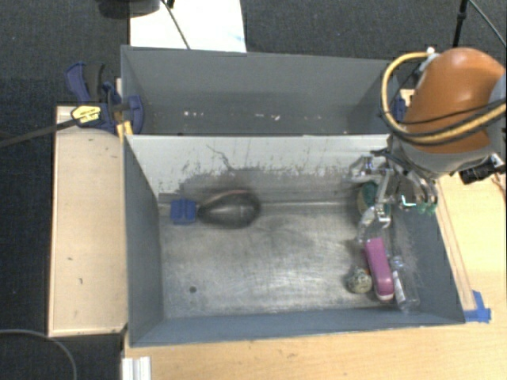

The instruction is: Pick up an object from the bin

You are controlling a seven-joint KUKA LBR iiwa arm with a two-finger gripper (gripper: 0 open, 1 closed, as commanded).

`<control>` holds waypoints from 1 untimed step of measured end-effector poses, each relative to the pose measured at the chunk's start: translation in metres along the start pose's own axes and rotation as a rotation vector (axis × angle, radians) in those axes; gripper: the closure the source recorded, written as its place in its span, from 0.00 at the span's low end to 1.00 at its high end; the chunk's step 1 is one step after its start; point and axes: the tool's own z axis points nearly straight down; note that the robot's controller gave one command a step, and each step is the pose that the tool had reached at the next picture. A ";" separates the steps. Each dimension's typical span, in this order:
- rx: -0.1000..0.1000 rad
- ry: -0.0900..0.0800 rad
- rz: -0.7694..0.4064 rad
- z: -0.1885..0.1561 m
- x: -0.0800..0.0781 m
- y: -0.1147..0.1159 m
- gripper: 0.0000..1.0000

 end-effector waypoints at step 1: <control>-0.015 -0.016 -0.307 0.112 0.020 -0.055 0.00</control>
Offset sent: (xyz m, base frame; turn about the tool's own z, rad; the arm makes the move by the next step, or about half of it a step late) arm -0.0312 -0.0837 -0.1473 -0.3533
